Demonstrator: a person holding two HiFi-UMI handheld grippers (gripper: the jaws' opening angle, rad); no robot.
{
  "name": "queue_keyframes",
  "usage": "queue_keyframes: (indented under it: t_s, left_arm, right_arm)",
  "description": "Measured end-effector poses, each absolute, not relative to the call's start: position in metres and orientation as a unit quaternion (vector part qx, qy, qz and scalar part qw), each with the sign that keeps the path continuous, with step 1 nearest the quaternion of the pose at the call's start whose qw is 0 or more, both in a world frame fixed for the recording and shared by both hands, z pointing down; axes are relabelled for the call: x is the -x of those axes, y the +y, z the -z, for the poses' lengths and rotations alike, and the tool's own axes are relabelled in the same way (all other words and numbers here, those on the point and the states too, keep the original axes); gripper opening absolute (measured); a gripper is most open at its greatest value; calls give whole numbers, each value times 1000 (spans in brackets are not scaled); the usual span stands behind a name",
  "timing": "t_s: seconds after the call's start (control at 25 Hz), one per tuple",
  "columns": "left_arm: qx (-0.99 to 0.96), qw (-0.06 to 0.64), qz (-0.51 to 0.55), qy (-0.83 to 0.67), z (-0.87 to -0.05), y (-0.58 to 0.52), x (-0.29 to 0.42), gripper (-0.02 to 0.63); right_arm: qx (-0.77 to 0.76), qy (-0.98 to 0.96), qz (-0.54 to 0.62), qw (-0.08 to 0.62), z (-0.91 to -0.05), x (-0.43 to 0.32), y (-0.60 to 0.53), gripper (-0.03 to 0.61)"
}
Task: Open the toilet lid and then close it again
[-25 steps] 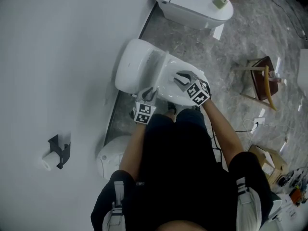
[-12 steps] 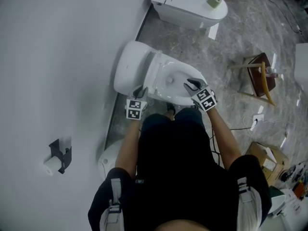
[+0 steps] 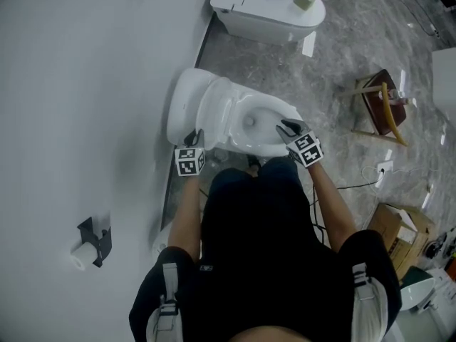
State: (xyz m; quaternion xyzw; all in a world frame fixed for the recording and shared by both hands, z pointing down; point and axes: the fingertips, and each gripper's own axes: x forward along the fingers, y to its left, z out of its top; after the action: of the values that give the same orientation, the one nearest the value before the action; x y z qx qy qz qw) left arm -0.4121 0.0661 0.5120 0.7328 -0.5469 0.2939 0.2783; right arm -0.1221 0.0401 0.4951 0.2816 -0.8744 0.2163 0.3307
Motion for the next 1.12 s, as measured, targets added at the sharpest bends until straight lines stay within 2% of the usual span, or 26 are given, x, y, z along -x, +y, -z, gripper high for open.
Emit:
queue_keyframes:
  t_s: [0.44, 1.12]
  left_arm:
    - [-707, 288, -298, -573, -521, 59, 443, 44]
    - [-697, 298, -296, -581, -522, 59, 445, 40]
  right_arm:
    - [-282, -870, -227, 334, -499, 116, 53, 101]
    - [-272, -870, -232, 340, -505, 110, 61, 101]
